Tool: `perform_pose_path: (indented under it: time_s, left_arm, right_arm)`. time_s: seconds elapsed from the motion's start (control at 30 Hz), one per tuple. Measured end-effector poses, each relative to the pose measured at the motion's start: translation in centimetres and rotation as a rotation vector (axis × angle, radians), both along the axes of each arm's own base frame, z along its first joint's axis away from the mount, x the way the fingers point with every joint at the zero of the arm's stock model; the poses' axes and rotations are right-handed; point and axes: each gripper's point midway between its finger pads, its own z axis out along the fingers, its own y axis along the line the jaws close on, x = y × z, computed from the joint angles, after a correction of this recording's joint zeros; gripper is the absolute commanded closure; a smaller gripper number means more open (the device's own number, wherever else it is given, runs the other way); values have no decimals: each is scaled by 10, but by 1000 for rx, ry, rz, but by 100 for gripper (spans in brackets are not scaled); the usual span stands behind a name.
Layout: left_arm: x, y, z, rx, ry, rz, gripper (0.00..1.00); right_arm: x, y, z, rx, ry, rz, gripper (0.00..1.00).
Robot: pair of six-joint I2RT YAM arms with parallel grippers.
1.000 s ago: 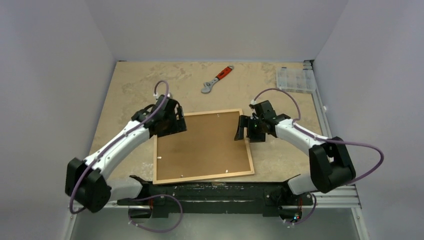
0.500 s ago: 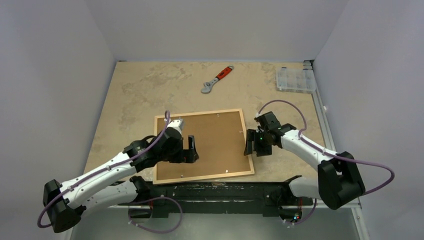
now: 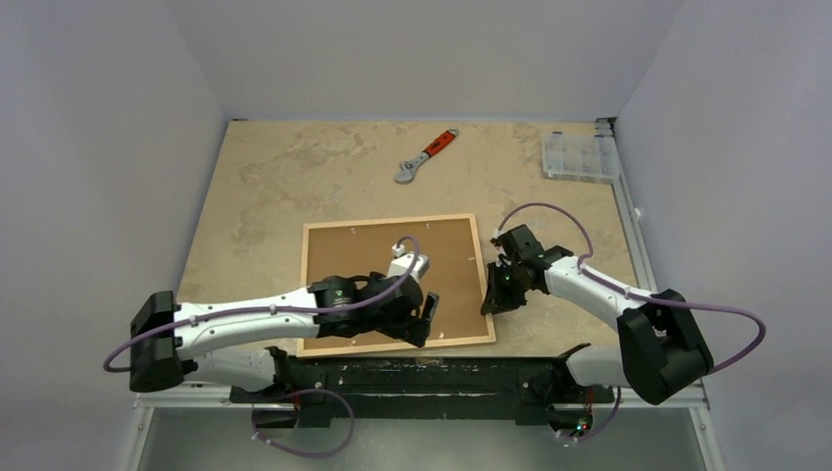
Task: Put the photo into the frame
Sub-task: Turn over the photo frame at the center of the board.
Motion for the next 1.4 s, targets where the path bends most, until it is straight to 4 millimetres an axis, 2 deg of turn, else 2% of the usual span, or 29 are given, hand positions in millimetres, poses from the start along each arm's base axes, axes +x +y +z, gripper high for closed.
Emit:
perform_pose_path:
  time_s: [0.13,0.23,0.47,0.6,0.9,1.1,1.23,1.33,1.4]
  left_arm:
    - [-6,-34,7,73,-72,-80,0]
    - [-8,-51,4,152,-130,-124,0]
    - [-18,-69,-8,358,-284,-223,0]
    - [-18,-68,-10,436,-364,-237,2]
    - [1,-41,-12,634,-493,-179,9]
    - [12,-26,-1,732,-559,-77,16]
    - [12,-21,5,762,-592,-50,31]
    - [12,-20,7,764,-602,-42,53]
    - [12,-19,9,779,-611,-53,73]
  right_arm:
    - [1,0,7,-16,4,10,100]
    - [8,-1,20,-32,-5,17,100]
    - [24,8,55,-13,-44,20,100]
    - [22,10,67,5,-39,22,100]
    - [16,18,98,74,-40,21,100]
    - [11,23,108,119,-38,18,100]
    - [11,26,111,142,-37,13,100]
    - [11,29,113,159,-40,10,100]
    - [12,32,116,177,-42,9,100]
